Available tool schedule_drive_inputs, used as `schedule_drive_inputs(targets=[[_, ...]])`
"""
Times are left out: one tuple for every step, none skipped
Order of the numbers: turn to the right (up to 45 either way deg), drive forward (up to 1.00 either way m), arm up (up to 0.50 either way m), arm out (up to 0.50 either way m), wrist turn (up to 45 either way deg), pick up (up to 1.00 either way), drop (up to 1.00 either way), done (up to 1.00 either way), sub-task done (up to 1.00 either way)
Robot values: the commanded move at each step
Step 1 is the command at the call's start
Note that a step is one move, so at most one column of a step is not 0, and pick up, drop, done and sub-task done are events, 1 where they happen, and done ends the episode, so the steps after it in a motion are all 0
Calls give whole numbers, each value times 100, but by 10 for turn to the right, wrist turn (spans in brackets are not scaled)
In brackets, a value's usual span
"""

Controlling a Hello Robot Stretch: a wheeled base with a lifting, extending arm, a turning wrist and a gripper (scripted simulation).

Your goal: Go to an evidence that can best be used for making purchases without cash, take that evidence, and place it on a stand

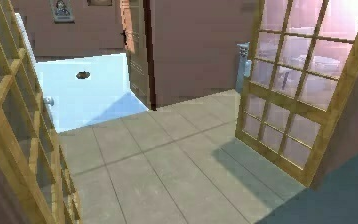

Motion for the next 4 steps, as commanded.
schedule_drive_inputs(targets=[[0, 100, 0, 0, 0, 0, 0, 0, 0], [-30, 0, 0, 0, 0, 0, 0, 0, 0], [0, 95, 0, 0, 0, 0, 0, 0, 0], [390, 0, 0, 0, 0, 0, 0, 0, 0]])
